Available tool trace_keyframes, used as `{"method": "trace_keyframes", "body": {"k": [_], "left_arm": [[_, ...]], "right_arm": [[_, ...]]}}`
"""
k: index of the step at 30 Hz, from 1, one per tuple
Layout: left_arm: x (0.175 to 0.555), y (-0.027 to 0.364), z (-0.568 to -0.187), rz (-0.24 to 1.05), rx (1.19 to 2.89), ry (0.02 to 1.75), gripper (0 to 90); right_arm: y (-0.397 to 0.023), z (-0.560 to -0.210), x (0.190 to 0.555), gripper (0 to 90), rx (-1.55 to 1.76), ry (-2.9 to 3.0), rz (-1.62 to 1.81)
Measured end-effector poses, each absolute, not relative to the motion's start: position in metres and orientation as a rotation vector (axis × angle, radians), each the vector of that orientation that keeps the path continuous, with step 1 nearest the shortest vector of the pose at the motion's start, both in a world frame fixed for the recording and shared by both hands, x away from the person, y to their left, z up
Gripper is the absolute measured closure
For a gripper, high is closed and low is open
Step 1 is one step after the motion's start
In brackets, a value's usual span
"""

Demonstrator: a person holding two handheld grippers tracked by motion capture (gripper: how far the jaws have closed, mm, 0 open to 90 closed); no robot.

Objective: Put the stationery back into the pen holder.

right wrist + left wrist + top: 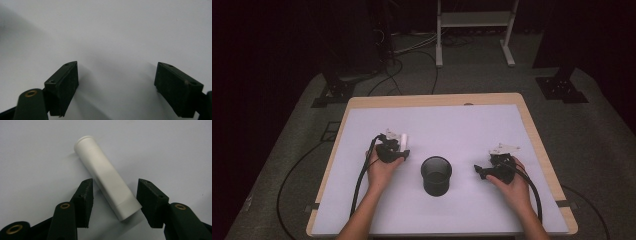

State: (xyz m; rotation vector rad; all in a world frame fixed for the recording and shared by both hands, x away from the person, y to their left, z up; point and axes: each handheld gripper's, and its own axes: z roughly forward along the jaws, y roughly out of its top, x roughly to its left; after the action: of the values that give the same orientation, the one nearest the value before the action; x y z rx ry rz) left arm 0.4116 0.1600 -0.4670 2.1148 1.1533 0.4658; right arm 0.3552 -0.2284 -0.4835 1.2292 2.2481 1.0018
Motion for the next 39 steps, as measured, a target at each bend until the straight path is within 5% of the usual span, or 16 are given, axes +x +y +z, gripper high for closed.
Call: {"method": "trace_keyframes", "body": {"k": [16,39], "left_arm": [[0.41,0.173,-0.469,0.484,2.095,1.155,69.0],[0.41,0.179,-0.465,0.428,2.08,1.068,70.9]], "right_arm": [[-0.228,-0.484,0.355,18.1,1.229,2.248,1.002],[-0.228,-0.483,0.355,18.1,1.229,2.248,1.002]]}}
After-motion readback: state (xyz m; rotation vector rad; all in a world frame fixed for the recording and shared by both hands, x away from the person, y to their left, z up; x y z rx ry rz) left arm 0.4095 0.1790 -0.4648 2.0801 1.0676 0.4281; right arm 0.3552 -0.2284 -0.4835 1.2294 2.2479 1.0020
